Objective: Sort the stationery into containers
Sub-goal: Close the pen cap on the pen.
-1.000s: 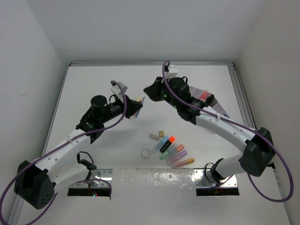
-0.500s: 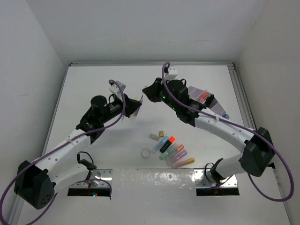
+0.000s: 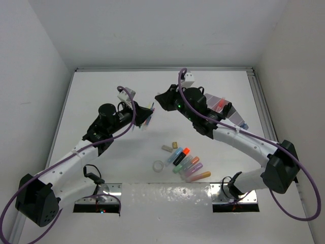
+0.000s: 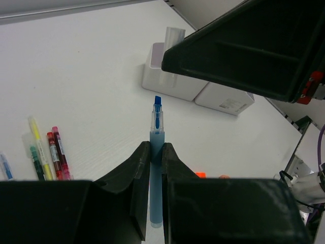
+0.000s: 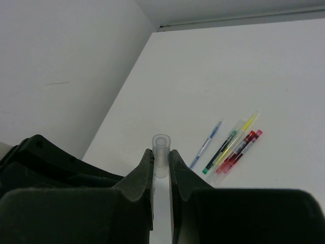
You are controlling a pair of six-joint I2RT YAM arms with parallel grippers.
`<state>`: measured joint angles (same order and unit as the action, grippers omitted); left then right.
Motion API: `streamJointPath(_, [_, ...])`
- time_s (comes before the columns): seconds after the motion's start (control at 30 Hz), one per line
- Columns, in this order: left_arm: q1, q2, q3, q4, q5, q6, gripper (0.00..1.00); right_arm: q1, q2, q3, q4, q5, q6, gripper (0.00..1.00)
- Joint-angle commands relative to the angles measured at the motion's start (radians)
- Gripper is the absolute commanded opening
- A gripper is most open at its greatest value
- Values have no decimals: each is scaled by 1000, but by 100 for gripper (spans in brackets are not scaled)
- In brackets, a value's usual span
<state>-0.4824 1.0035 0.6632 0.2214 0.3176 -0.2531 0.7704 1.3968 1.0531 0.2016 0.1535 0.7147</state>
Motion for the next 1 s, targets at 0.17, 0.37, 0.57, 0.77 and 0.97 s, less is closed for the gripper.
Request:
streamJointPath(0.17, [1, 1, -1, 44, -6, -15, 0, 21, -27, 1, 79, -12, 25, 0])
streamJointPath(0.37, [1, 3, -1, 47, -3, -14, 0, 33, -2, 5, 90, -20, 29, 0])
streamJointPath(0.57, [1, 1, -2, 45, -6, -14, 0, 33, 5, 1, 85, -23, 19, 0])
streamJointPath(0.77, [1, -6, -10, 33, -3, -15, 0, 33, 1, -7, 85, 4, -15, 0])
streamJointPath(0.97, [1, -5, -8, 39, -12, -9, 0, 32, 18, -5, 85, 1, -26, 0])
